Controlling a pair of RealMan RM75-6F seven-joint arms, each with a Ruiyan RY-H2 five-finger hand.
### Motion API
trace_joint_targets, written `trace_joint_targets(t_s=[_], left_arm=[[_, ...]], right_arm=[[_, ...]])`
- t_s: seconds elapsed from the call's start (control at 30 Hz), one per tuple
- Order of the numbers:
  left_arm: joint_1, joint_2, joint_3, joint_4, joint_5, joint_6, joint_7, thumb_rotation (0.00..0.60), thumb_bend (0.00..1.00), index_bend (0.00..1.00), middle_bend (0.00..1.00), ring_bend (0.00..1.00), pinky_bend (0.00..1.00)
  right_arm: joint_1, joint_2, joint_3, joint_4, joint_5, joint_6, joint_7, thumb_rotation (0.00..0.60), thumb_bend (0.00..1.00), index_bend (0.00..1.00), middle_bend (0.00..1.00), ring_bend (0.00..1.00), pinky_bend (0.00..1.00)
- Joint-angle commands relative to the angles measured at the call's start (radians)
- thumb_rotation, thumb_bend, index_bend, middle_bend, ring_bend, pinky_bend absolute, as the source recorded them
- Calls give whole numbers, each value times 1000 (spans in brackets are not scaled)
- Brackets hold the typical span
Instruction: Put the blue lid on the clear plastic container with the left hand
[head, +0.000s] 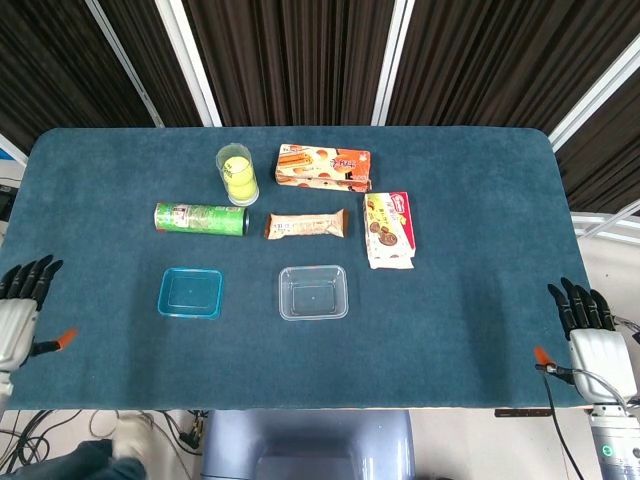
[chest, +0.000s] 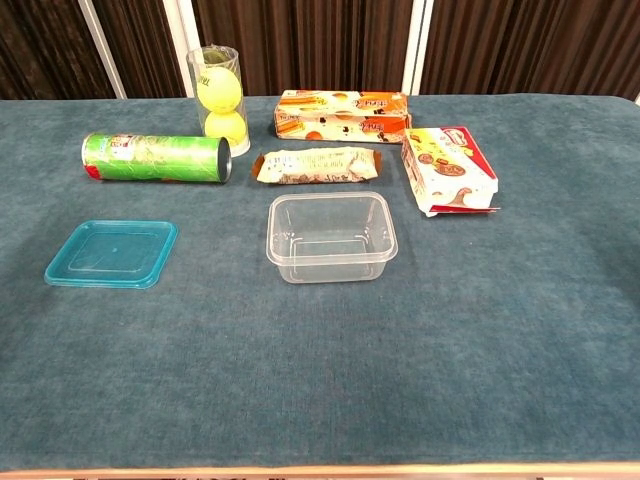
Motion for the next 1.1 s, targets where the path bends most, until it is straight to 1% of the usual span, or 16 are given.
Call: trace_joint_targets(t_s=[0.03, 0.07, 0.17, 0.3, 0.43, 0.53, 0.73, 0.9, 1.1], left_arm=[[-182, 14, -59, -13, -136, -280, 120, 600, 154, 0, 0, 0, 30], [-212, 6, -70, -13, -163, -317, 134, 600, 154, 0, 0, 0, 30], [-272, -15, -81, -5, -217, -394, 159, 600, 154, 0, 0, 0, 29], [-334, -63, -77, 26, -279, -443, 238, 600, 154, 0, 0, 0, 29], [-377, -98, -68, 28, -324, -476, 281, 600, 154, 0, 0, 0, 29], [-399, -118, -64, 24, -348, -465, 312, 600, 154, 0, 6, 0, 29], [-423, -146, -54, 14, -361, -439, 344, 600, 154, 0, 31, 0, 29], [-441, -184, -39, 37, -394, -434, 365, 600, 154, 21, 58, 0, 29], [-457, -223, -25, 70, -404, -426, 375, 600, 154, 15, 60, 0, 29]], right_arm=[[-1, 1, -1, -2, -1, 1, 0, 600, 292, 62, 0, 4, 0], [-2, 2, -1, -3, 0, 2, 1, 600, 292, 62, 0, 4, 0], [-4, 3, -1, -4, 6, -1, 2, 600, 292, 62, 0, 4, 0], [-3, 4, 0, -6, 9, -3, 0, 600, 292, 62, 0, 4, 0], [-3, 3, 0, -6, 9, -4, -4, 600, 291, 62, 0, 4, 0], [-3, 3, 0, -6, 10, -5, -4, 600, 291, 62, 0, 4, 0], [-3, 3, 1, -5, 13, -8, -3, 600, 292, 62, 0, 4, 0], [-3, 3, 1, -6, 16, -9, -4, 600, 292, 62, 0, 4, 0], [-2, 3, 1, -7, 19, -14, -6, 600, 291, 62, 0, 4, 0]])
